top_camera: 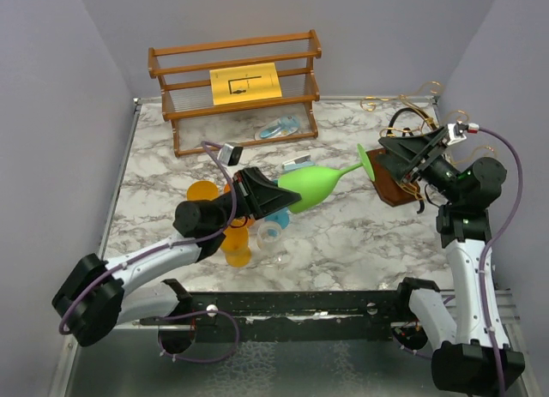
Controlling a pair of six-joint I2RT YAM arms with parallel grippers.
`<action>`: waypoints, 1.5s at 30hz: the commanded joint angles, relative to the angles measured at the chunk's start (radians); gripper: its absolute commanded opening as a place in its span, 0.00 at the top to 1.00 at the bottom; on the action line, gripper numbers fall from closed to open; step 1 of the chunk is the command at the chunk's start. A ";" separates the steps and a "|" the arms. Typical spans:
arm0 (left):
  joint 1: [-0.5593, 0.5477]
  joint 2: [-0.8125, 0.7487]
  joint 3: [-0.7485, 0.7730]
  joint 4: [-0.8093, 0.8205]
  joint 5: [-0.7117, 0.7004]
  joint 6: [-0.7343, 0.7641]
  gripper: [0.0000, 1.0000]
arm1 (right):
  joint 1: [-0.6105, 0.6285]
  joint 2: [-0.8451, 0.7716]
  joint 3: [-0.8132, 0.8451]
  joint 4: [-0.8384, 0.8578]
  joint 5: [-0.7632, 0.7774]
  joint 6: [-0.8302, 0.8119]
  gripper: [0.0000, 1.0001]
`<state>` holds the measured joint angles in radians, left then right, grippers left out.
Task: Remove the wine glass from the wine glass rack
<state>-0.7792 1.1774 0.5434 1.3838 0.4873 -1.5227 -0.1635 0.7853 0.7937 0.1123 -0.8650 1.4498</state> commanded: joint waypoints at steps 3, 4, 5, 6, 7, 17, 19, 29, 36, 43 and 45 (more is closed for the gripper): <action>0.002 -0.184 0.096 -0.598 0.005 0.253 1.00 | 0.002 0.042 0.222 -0.182 -0.104 -0.485 0.00; 0.002 -0.205 0.128 -0.728 -0.007 0.297 1.00 | 0.002 0.059 0.286 -0.283 -0.092 -0.590 0.00; 0.000 -0.227 0.167 -0.849 -0.020 0.341 1.00 | 0.002 0.074 0.356 -0.389 -0.072 -0.694 0.01; -0.001 -0.246 0.205 -0.978 -0.036 0.391 1.00 | 0.002 0.085 0.421 -0.482 -0.047 -0.783 0.01; -0.005 -0.259 0.246 -1.082 -0.059 0.434 1.00 | 0.002 0.097 0.476 -0.565 -0.017 -0.876 0.01; -0.192 -0.094 0.571 -1.722 -0.317 0.657 1.00 | 0.119 0.063 0.622 -0.790 0.171 -1.216 0.01; -0.279 -0.018 0.660 -1.824 -0.427 0.704 1.00 | 0.144 0.044 0.622 -0.804 0.221 -1.247 0.01; -0.510 0.445 1.170 -2.408 -0.781 0.810 1.00 | 0.193 -0.099 0.550 -0.773 0.444 -1.322 0.01; -0.524 0.585 1.223 -2.579 -0.763 0.886 1.00 | 0.194 -0.173 0.513 -0.737 0.571 -1.316 0.01; -0.524 0.668 1.283 -2.653 -0.747 0.955 1.00 | 0.194 -0.214 0.475 -0.701 0.575 -1.317 0.01; -0.523 0.681 1.291 -2.663 -0.746 0.964 1.00 | 0.194 -0.219 0.466 -0.697 0.579 -1.316 0.01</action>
<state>-1.2984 1.8412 1.7767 -1.2076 -0.2337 -0.6117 0.0254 0.5831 1.2800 -0.6304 -0.3290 0.1452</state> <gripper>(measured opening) 0.085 0.994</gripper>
